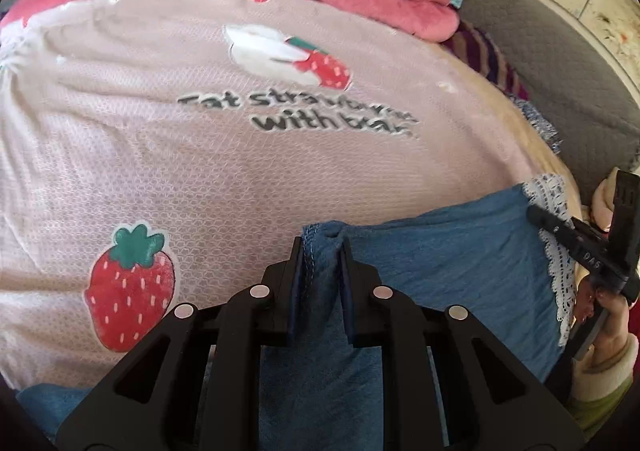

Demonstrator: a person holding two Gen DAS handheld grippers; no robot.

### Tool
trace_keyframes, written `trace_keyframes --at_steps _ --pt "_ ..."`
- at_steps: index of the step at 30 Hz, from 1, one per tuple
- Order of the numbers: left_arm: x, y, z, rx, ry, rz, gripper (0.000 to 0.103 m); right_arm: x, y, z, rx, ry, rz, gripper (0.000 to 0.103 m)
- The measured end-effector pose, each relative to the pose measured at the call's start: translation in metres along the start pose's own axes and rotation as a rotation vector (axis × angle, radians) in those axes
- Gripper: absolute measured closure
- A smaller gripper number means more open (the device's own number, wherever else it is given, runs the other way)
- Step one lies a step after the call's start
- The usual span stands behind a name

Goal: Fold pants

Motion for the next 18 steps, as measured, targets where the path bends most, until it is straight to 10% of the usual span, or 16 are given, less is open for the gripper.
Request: trace_keyframes --at_steps 18 --pt "0.003 -0.033 0.017 -0.1 0.119 0.105 0.077 0.032 -0.067 0.012 0.109 0.074 0.129 0.046"
Point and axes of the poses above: each gripper's, at about its wrist camera, not at the fingertips, and y roughly the way its jaws point, z to its right, x to its underside, the point moved 5 cm from there along y, roughly the way its jaws point
